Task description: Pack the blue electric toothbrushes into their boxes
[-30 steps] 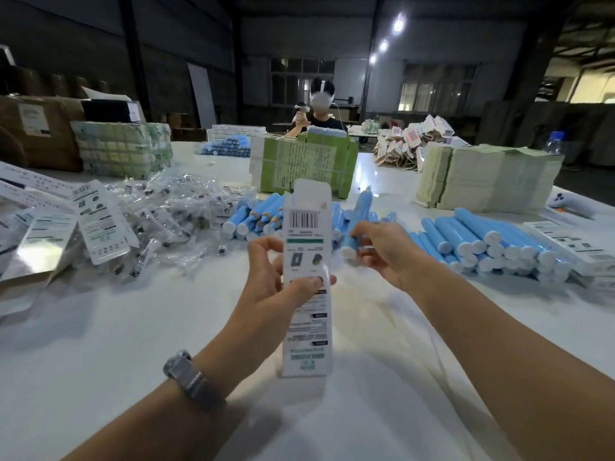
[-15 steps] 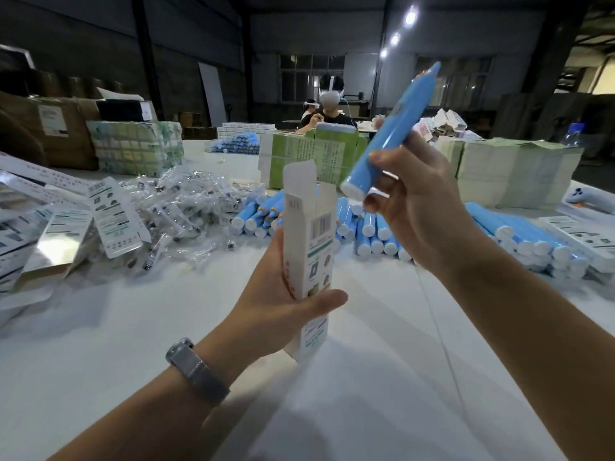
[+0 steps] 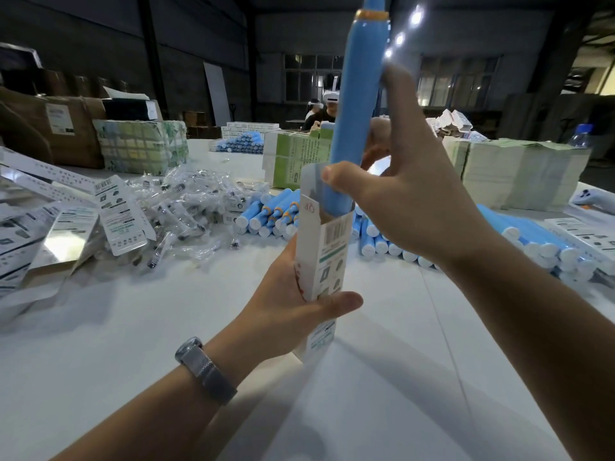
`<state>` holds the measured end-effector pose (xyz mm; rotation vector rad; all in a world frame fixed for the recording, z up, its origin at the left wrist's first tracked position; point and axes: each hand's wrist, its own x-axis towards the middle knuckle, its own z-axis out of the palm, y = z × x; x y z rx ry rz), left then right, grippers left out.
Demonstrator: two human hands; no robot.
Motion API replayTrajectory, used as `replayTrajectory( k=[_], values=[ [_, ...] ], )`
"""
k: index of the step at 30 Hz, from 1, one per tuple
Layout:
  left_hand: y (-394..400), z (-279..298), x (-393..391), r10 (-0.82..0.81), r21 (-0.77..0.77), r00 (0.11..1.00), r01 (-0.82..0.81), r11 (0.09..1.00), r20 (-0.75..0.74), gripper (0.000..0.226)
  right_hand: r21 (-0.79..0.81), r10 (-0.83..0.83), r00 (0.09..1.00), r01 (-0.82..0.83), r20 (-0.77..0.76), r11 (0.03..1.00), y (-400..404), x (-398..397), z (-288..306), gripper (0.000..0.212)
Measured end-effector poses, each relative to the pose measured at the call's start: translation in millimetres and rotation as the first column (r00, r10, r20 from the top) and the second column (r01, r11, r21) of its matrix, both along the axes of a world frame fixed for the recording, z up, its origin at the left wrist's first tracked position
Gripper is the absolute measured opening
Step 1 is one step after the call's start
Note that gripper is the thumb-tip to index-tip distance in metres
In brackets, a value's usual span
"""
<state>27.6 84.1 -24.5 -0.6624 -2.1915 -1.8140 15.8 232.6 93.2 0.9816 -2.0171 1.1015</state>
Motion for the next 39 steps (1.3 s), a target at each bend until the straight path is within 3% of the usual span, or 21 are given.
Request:
replayTrajectory(
  k=[2, 4, 7, 10, 13, 15, 19, 22, 27, 30, 32, 35, 39],
  values=[
    [0.8, 0.2, 1.0, -0.014, 0.003, 1.0, 0.014, 1.0, 0.011, 0.06, 0.021, -0.042, 0.999, 0.041, 0.025, 0.999, -2.2, 1.0, -3.2, 0.038],
    [0.6, 0.5, 0.8, -0.027, 0.018, 0.999, 0.027, 0.999, 0.019, 0.061, 0.024, -0.04, 0.997, 0.038, 0.062, 0.999, -5.6, 0.4, -7.6, 0.022],
    [-0.6, 2.1, 1.2, -0.057, 0.068, 0.998, 0.054, 0.996, 0.035, 0.07, 0.02, -0.002, 0.997, 0.0, 0.082, 1.0, -8.4, -3.7, -14.8, 0.028],
    [1.0, 5.1, 2.2, -0.079, 0.14, 0.996, 0.072, 0.987, 0.041, 0.094, -0.024, 0.044, 0.99, -0.041, 0.131, 0.999, -7.7, -8.7, -21.6, 0.022],
    [1.0, 6.2, 2.1, -0.067, 0.181, 0.997, 0.059, 0.982, 0.036, 0.094, -0.092, 0.138, 0.971, -0.122, 0.197, 0.988, -7.8, -12.4, -26.0, 0.058],
    [-0.2, 6.5, 2.8, -0.052, 0.172, 0.998, 0.043, 0.984, 0.046, 0.088, -0.089, 0.149, 0.971, -0.135, 0.188, 0.987, -6.5, -14.8, -28.8, 0.067],
    [-4.0, 6.5, 0.1, -0.047, 0.18, 0.996, 0.033, 0.983, 0.072, 0.052, -0.139, 0.161, 0.978, -0.143, 0.132, 0.98, -7.0, -17.2, -34.7, 0.031],
    [-7.7, 6.3, -2.1, -0.093, 0.22, 0.992, 0.072, 0.973, 0.087, 0.05, -0.125, 0.122, 0.988, -0.11, 0.097, 0.986, -8.4, -18.6, -39.7, 0.012],
    [-9.8, 5.5, -3.4, -0.192, 0.348, 0.977, 0.147, 0.926, 0.096, 0.053, -0.097, 0.08, 0.996, -0.076, 0.045, 0.992, -8.9, -22.1, -45.2, 0.033],
    [-9.6, 2.1, -5.1, -0.178, 0.343, 0.981, 0.139, 0.929, 0.083, 0.054, -0.133, 0.123, 0.99, -0.113, 0.07, 0.985, -10.2, -21.3, -46.8, 0.024],
    [-10.0, 1.2, -6.5, -0.165, 0.338, 0.983, 0.128, 0.932, 0.084, 0.058, -0.201, 0.238, 0.962, -0.209, 0.131, 0.957, -8.4, -20.5, -49.8, 0.005],
    [-10.7, 1.3, -7.9, -0.139, 0.352, 0.989, 0.112, 0.929, 0.051, 0.064, -0.287, 0.428, 0.86, -0.351, 0.279, 0.891, -4.7, -21.5, -57.7, 0.03],
    [-8.6, 2.8, -8.4, 0.012, 0.368, 0.998, 0.01, 0.93, -0.059, 0.053, -0.308, 0.449, 0.834, -0.356, 0.321, 0.882, -6.0, -23.6, -65.3, 0.043]
  ],
)
